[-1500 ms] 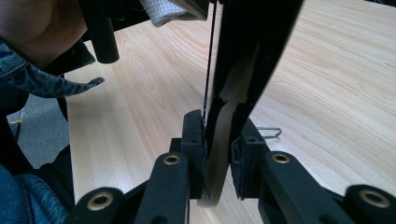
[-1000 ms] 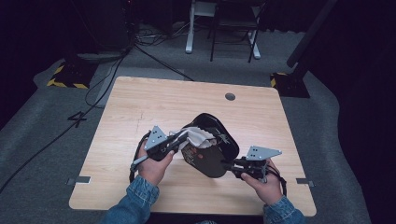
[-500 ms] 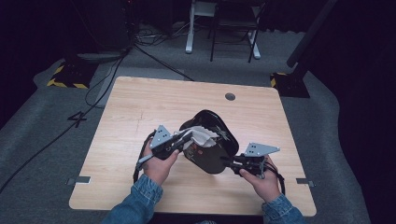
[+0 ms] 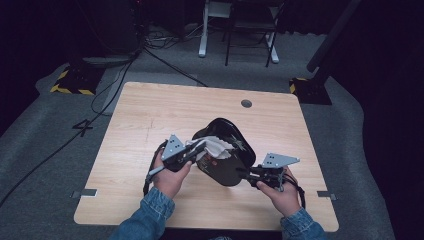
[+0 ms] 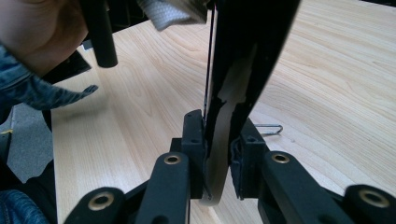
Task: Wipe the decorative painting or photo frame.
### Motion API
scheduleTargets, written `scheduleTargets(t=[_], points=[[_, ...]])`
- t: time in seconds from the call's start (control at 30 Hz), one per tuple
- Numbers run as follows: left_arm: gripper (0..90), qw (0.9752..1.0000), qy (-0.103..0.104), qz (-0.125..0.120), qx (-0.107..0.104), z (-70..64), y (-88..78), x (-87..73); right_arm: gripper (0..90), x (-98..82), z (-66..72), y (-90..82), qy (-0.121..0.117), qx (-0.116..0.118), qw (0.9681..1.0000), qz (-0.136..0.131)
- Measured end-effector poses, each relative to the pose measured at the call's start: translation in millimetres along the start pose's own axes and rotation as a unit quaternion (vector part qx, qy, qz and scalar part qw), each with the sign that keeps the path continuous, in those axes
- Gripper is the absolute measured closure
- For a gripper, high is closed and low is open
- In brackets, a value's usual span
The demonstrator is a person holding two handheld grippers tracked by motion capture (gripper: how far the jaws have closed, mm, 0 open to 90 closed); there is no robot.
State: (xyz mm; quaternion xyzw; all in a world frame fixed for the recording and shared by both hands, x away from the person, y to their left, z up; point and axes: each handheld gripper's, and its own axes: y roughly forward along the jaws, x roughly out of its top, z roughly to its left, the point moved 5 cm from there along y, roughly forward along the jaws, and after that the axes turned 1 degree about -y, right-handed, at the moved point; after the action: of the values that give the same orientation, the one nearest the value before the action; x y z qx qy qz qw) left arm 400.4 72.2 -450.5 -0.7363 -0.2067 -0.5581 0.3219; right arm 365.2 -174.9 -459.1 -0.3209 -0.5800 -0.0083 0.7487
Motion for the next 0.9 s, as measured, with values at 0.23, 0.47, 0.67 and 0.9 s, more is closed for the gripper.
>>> scheduleTargets(t=[0.23,0.47,0.67,0.9], points=[[81.2,0.9995,-0.022,-0.004,0.021,20.4,-5.1,-4.0,78.8,0.5,0.7,-0.1,0.0,0.002,1.0,-0.002],[81.3,0.9998,-0.018,0.0,-0.003,2.9,0.2,-3.8,78.7,0.3,0.8,-0.1,0.0,0.0,1.0,0.001],[81.3,0.9995,0.001,0.005,-0.032,-24.7,8.7,-4.2,78.7,0.1,0.4,0.3,0.002,-0.003,1.0,0.001],[81.2,0.9989,0.009,0.006,-0.047,-33.7,12.0,-5.0,78.8,-0.1,0.1,0.2,0.004,-0.003,1.0,0.002]])
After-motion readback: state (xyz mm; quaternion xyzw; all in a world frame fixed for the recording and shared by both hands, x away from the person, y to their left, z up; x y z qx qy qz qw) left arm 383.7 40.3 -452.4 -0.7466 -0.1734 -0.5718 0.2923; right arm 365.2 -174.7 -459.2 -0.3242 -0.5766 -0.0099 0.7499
